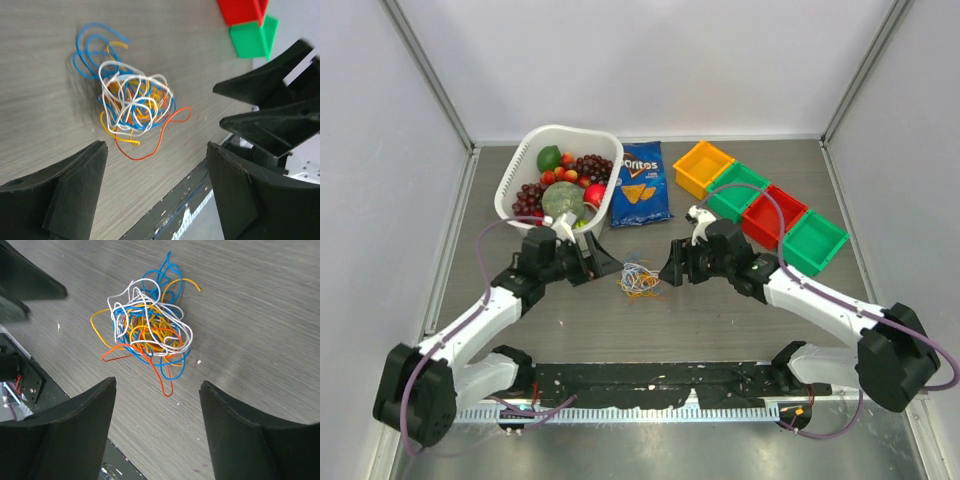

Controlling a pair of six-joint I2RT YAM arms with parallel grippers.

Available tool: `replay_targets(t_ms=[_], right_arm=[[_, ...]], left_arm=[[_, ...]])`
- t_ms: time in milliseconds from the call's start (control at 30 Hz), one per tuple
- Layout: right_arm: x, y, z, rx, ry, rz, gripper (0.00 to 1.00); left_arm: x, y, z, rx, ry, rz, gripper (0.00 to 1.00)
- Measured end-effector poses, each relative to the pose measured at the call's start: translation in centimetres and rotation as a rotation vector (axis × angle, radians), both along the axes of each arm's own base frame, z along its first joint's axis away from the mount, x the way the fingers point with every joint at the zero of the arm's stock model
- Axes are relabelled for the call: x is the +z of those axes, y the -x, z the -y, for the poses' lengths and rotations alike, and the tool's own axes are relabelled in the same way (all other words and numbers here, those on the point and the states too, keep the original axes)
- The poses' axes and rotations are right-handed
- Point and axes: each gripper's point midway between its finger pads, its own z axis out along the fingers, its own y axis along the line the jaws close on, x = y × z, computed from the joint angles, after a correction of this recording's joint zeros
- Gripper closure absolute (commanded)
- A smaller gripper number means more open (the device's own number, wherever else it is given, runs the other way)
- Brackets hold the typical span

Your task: Untangle the cables

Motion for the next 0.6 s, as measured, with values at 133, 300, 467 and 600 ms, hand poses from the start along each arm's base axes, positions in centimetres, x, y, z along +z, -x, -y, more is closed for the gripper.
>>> replay_targets(t_ms=[133, 300, 467, 600], right_arm=[[-1.4, 0.2, -1.1, 0.037, -0.013, -0.021, 0.37], [-1.8, -0.2, -1.8, 0.057, -0.028, -0.002, 0.42], [-3.0, 0.2, -2.7, 0.098, -0.029, -0.01, 0.46], [-4.3, 1.4, -3.4, 0.145, -0.01, -0.026, 0.68]], left_arm=[[-2.9, 1.2, 2.6, -0.072, -0.011, -0.078, 0.21], [-4.8, 1.0, 4.7, -0.101, -0.016, -0.096, 0.26], [-5.7, 0.1, 5.9, -0.102, -0.016, -0.071, 0.28], [-5.7, -0.4, 6.4, -0.1, -0.011, -0.048, 0.28]])
